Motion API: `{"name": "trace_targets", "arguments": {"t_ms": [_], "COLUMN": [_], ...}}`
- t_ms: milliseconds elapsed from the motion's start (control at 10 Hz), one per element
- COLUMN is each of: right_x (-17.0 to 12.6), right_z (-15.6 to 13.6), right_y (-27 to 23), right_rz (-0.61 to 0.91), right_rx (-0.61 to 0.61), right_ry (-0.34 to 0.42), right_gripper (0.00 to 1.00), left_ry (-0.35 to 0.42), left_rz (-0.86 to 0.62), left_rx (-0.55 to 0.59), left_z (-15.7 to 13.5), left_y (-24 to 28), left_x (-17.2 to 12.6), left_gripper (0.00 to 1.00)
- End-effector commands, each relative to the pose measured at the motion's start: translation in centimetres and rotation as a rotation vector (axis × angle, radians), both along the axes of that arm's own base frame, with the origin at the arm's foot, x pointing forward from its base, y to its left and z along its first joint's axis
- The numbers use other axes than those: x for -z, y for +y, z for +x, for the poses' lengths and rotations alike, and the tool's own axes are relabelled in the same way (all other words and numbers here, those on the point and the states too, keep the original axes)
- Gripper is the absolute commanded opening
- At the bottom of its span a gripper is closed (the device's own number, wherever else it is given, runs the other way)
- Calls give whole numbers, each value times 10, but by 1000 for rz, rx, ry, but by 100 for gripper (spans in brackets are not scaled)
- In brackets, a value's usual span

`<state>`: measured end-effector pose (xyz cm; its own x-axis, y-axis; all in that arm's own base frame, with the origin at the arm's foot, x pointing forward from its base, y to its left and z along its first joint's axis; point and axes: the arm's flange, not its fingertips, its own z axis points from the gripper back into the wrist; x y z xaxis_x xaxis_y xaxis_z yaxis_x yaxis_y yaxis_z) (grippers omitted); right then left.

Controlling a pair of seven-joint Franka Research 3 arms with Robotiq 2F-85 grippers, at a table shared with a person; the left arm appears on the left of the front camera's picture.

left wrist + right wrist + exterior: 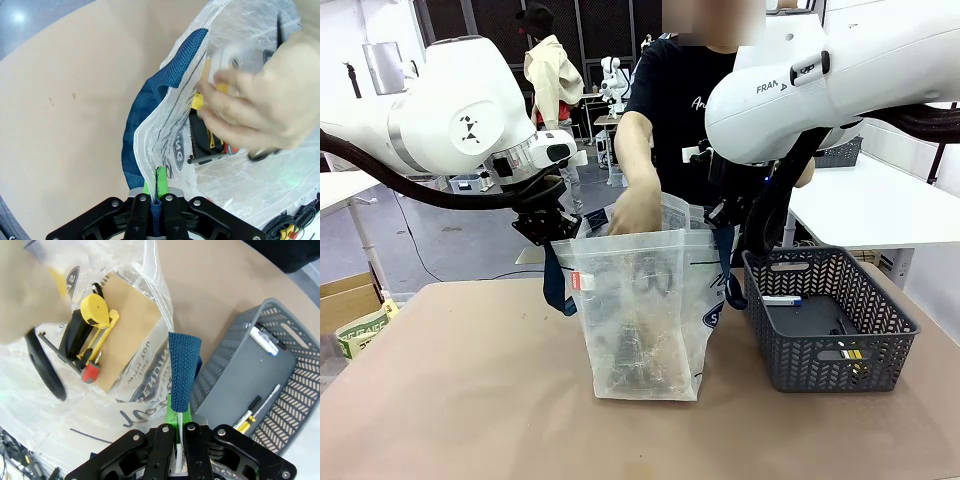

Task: Transfer purchased items from the store into the shopping bag.
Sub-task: Move the Reusable shopping bag to the right side of the table.

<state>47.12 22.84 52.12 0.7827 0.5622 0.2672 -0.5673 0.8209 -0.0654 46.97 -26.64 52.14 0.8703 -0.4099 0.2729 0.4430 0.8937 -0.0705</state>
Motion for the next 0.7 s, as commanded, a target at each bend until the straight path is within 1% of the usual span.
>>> {"name": "trace_targets", "arguments": {"t_ms": [0,600], "right_x": [1,1], "right_z": [0,0], "right_y": [0,0], "right_rz": [1,1], "right_rx": [5,5], "right_ry": [2,2], "right_gripper": [0,0], "left_ry": [1,1], "left_rz": [-1,-1], "left_rx": [-7,-7], "left_z": [0,0], "left_y": [0,0], "left_x": [0,0], "left_gripper": [0,0]}}
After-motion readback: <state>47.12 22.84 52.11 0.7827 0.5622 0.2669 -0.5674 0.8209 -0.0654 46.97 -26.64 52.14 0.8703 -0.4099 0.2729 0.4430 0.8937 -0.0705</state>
